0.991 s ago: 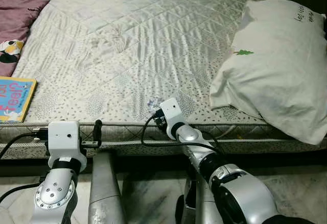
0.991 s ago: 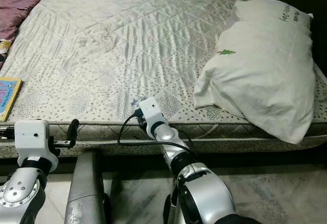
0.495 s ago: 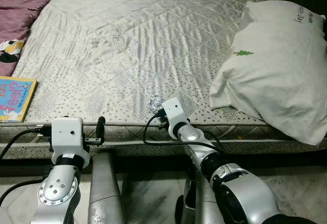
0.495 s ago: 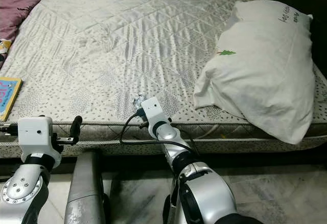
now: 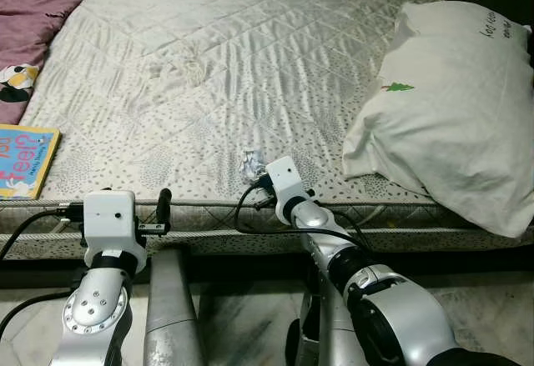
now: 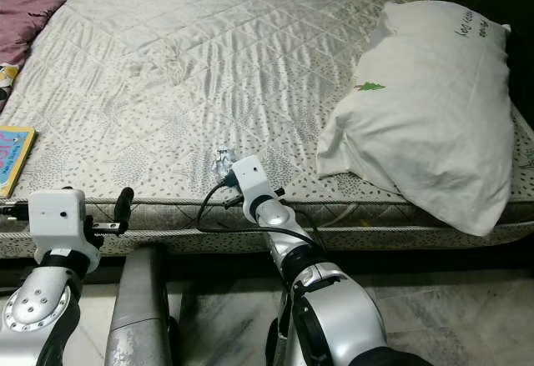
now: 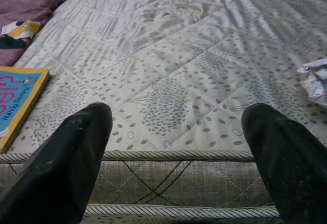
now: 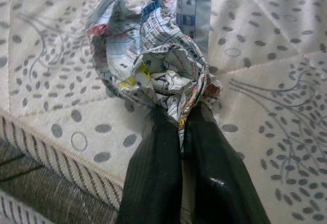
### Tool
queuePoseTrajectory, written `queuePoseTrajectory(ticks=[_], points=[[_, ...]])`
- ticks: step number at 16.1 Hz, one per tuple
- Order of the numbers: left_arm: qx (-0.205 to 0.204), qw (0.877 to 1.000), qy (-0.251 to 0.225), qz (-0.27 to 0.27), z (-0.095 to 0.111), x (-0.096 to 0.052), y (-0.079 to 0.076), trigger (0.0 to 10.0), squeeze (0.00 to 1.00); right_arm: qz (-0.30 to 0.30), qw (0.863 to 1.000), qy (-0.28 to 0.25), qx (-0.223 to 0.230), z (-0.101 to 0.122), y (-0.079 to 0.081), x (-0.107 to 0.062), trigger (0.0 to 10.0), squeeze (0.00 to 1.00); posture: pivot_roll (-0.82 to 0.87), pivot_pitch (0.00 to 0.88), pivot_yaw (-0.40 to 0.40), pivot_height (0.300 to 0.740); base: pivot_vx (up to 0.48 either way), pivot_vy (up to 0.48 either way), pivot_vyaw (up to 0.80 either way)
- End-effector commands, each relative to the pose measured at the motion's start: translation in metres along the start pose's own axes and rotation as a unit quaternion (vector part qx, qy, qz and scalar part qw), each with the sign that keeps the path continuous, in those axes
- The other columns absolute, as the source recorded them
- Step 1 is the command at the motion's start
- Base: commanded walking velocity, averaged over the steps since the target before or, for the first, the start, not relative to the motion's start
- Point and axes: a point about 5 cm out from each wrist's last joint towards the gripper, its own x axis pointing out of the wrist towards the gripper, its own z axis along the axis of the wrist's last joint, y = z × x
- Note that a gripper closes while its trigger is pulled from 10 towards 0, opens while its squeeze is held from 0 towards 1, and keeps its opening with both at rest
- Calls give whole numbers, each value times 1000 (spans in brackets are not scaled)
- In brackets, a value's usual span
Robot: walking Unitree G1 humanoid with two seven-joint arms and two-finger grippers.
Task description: Clean up the room
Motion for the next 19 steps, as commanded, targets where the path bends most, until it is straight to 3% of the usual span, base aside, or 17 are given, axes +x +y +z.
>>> queuePoseTrajectory(ticks=[1, 5, 8, 12, 15, 17, 18, 19], points=[[2, 1000, 1, 7, -1, 1, 1, 10000, 0, -4, 1000, -12, 5, 6, -2, 1, 0, 0, 244, 84, -91, 510, 0, 0, 0], [-2, 1000, -16, -16, 4, 16, -7, 10000, 0, -63, 994, -86, 28, 21, -43, -10, 0, 0, 174, 59, -72, 510, 0, 0, 0], [-6, 998, -30, -49, 6, 26, -18, 10000, 0, -128, 981, -131, 60, 4, -72, -50, 0, 0, 106, 26, -59, 510, 0, 0, 0], [-23, 998, -31, -54, -2, 28, -24, 10000, 0, -166, 969, -161, 92, -12, -75, -101, 0, 0, 59, 0, -27, 510, 0, 0, 0], [-26, 997, -34, -59, -7, 33, -24, 10000, 0, -189, 963, -178, 78, -14, -72, -145, 0, 0, 26, 0, 4, 510, 0, 0, 0], [-19, 997, -44, -53, -7, 40, -20, 10000, 0, -196, 963, -161, 92, -24, -69, -160, 0, 0, 15, 0, 8, 510, 0, 0, 0], [-27, 997, -50, -53, -5, 45, -19, 10000, 0, -191, 966, -145, 96, -27, -65, -165, 10000, 0, 1, 0, 6, 510, 0, 0, 0], [-45, 996, -52, -59, -3, 48, -20, 10000, 0, -182, 968, -135, 107, -28, -62, -166, 10000, 0, -1, 0, 6, 510, 0, 0, 0]])
